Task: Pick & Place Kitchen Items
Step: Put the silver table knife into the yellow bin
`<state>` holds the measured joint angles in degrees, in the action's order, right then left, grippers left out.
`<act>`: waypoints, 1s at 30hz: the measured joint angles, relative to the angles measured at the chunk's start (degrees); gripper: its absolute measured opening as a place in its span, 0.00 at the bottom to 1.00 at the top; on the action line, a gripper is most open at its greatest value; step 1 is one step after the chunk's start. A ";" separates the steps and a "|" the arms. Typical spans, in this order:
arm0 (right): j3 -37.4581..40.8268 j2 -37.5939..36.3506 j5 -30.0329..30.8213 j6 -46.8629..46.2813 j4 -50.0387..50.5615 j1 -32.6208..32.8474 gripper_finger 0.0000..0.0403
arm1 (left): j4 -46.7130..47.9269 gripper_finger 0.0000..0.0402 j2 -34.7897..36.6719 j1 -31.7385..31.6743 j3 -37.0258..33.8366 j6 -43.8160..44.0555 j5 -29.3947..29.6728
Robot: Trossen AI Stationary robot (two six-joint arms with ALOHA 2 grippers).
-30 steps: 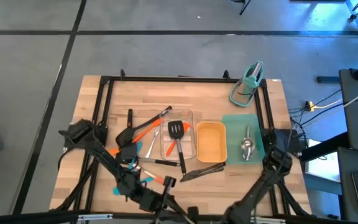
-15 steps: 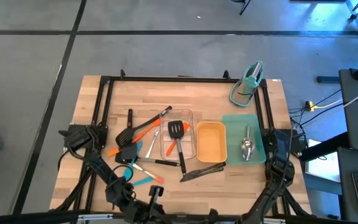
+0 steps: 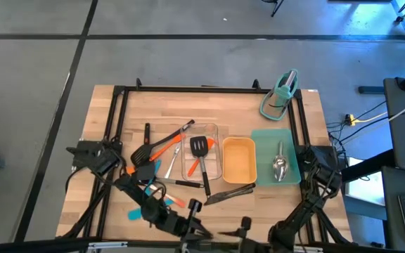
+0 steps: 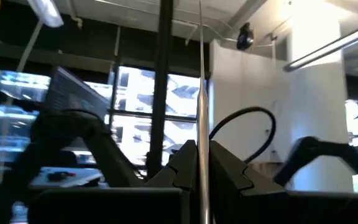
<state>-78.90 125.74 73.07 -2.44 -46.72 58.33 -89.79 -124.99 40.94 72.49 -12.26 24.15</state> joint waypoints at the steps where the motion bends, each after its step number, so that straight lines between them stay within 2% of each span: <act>1: 0.56 -0.33 1.67 5.41 -3.62 0.01 0.45 | 0.33 0.04 0.26 -0.69 0.00 -0.16 -0.36; 5: 1.10 -1.74 4.76 27.77 -17.11 -0.66 0.45 | 0.17 0.04 0.56 -5.03 0.00 4.35 -5.62; 8: 1.12 -3.44 5.33 41.25 -22.24 -0.99 0.45 | 1.07 0.04 0.55 -8.86 0.00 10.11 -11.92; 11: 1.15 -4.47 10.31 47.66 -23.55 -0.92 0.45 | 1.27 0.04 0.55 -11.51 0.00 12.30 -16.33; 13: 2.72 -4.65 13.23 49.84 -26.91 -0.90 0.45 | 1.45 0.04 0.55 -12.20 -0.09 12.45 -16.86; 15: 6.51 -5.42 12.99 50.03 -33.29 -0.93 0.45 | 1.39 0.04 0.55 -12.61 -1.40 12.55 -16.65; 18: 13.76 -6.00 9.51 47.53 -42.99 -0.97 0.45 | -0.07 0.04 0.55 -13.30 -4.65 13.35 -14.14; 23: 23.37 -10.02 3.00 35.43 -43.12 -3.23 0.45 | 0.11 0.04 2.41 -14.03 -10.54 13.92 -8.13; 30: 29.35 -15.01 -7.45 29.08 -37.90 -9.14 0.45 | 0.04 0.04 6.48 -14.09 -17.36 12.05 -2.21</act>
<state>-49.55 110.73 65.62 26.65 -84.62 49.19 -89.74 -118.51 26.85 55.13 -0.21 21.94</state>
